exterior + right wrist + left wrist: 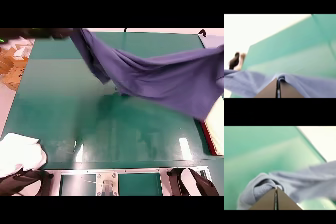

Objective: Fold the shirts.

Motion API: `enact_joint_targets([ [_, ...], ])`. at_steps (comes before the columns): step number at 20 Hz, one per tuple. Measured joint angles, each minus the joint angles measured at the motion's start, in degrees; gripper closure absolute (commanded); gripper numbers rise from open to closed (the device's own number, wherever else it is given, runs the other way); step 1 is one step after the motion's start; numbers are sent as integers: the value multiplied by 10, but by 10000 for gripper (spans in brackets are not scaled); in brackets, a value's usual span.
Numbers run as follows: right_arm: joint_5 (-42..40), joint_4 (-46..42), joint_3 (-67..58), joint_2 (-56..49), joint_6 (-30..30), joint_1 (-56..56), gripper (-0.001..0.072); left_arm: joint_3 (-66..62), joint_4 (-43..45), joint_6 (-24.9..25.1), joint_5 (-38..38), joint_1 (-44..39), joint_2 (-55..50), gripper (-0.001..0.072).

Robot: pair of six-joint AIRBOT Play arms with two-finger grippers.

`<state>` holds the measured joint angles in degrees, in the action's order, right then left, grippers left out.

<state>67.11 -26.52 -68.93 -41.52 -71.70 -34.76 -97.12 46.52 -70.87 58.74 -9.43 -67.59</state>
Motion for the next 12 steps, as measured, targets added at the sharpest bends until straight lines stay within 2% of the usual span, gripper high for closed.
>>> enact_joint_targets([
  [6, -22, -26, -57, 93, -27, -11, 698, -65, 112, 6, 50, 0, 60, 684],
  [9, -22, -55, -11, 96, -41, -11, 698, -70, 152, 7, 70, 0, 41, 684],
  [12, -42, -65, 80, 67, -28, 3, 697, -54, 164, 9, 71, 0, -15, 683],
])
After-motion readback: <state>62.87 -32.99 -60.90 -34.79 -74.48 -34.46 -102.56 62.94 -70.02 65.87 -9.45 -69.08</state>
